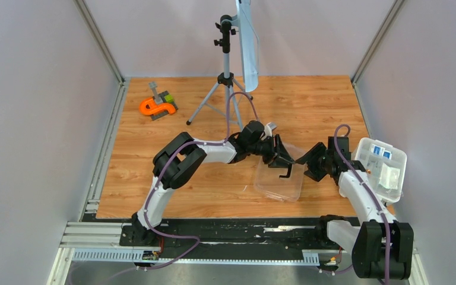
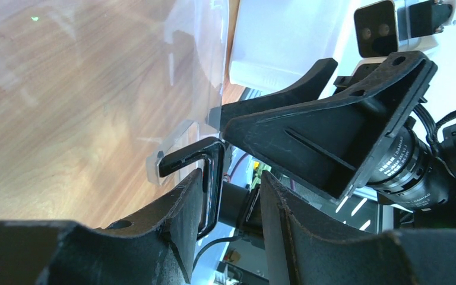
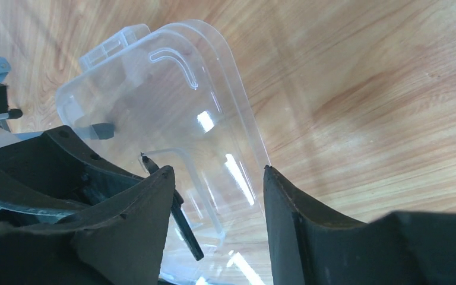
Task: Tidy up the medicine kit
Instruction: Pick up the lid from the center of the board.
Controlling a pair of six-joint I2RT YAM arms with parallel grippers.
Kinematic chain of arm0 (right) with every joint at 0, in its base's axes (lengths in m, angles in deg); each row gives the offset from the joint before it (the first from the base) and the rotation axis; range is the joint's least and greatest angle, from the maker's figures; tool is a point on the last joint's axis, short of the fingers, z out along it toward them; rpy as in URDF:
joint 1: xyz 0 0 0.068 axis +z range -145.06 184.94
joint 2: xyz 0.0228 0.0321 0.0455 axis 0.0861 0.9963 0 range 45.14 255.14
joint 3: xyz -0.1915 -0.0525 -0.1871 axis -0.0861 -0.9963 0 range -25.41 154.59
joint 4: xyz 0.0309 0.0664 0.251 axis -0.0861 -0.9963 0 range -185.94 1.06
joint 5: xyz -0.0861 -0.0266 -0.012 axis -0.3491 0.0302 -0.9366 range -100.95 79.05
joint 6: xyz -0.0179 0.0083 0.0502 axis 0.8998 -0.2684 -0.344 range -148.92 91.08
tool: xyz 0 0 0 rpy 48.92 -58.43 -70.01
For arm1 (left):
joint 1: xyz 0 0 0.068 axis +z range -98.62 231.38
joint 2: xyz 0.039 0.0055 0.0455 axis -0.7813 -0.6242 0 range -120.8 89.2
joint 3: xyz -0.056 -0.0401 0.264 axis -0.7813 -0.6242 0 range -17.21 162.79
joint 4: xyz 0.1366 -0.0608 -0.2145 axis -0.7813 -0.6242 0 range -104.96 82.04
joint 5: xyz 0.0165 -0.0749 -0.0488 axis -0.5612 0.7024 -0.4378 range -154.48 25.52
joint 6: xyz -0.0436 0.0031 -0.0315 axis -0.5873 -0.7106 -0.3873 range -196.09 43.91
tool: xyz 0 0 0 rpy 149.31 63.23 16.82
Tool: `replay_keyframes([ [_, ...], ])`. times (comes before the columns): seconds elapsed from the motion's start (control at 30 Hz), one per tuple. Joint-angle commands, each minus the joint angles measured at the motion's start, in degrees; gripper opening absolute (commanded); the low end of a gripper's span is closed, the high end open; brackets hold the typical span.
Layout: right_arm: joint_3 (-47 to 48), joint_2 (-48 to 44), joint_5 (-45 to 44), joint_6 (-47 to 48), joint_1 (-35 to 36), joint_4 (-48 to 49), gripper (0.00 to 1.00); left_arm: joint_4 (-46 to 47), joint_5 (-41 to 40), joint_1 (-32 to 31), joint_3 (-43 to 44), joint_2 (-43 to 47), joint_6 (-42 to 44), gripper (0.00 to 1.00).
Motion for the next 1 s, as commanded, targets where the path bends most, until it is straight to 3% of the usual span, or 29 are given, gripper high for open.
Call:
replay_keyframes([
  [0.0,2.71,-1.74,-0.37,-0.22,0.18,-0.15,0.55,3.06,0.97,-0.68,0.64,2.93,-1.52,0.48],
  [0.4,2.41,-2.83,-2.33,1.18,-0.01,-2.08,0.58,4.74,0.95,-0.64,0.62,2.65,-2.57,0.48],
  [0.5,2.76,-2.86,-3.26,1.98,-0.12,-2.98,0.61,5.24,0.89,-0.58,0.54,2.63,-2.82,0.48],
  [0.67,2.89,-2.69,-4.31,2.68,-0.57,-3.85,0.75,6.79,0.91,-0.44,0.37,2.64,-3.75,0.48],
  [0.97,3.19,-2.54,-4.73,2.94,-1.1,-4.44,0.77,9.81,0.91,0.06,-0.54,2.51,-5.37,0.48],
])
